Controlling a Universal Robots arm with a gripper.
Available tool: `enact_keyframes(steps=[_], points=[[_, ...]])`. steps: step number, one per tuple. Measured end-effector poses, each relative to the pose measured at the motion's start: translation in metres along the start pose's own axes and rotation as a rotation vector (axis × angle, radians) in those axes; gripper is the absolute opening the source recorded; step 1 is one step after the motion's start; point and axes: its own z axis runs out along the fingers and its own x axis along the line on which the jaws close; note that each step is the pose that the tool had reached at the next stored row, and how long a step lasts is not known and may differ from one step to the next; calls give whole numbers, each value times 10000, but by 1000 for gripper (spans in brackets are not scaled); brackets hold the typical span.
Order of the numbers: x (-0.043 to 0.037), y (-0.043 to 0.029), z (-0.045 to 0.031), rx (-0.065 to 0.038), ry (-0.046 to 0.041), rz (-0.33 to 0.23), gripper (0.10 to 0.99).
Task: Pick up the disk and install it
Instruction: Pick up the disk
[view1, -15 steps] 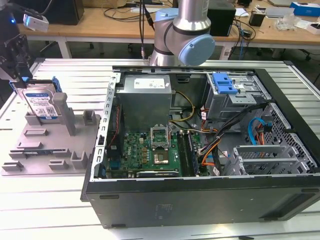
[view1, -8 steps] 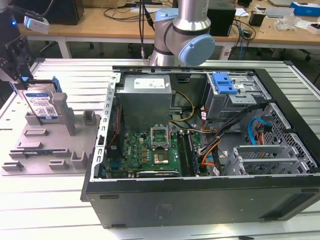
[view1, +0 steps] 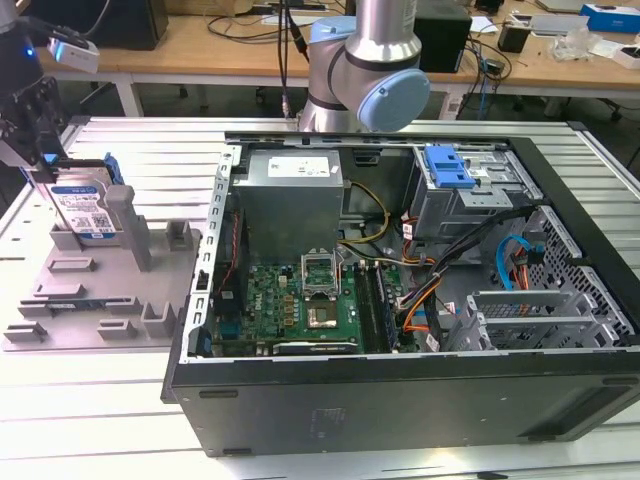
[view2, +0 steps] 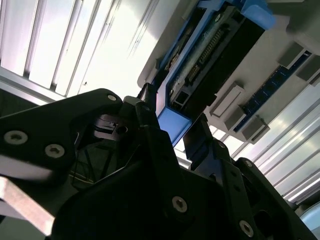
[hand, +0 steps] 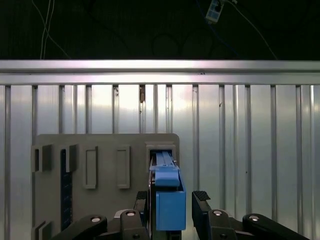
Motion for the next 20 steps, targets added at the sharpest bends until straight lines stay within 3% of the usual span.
enact_keyframes(steps=[13, 14, 20], points=[[1, -2, 85, 0, 1, 0, 482], [1, -2, 92, -1, 1, 0, 392], [1, -1, 113, -1, 1, 0, 392]])
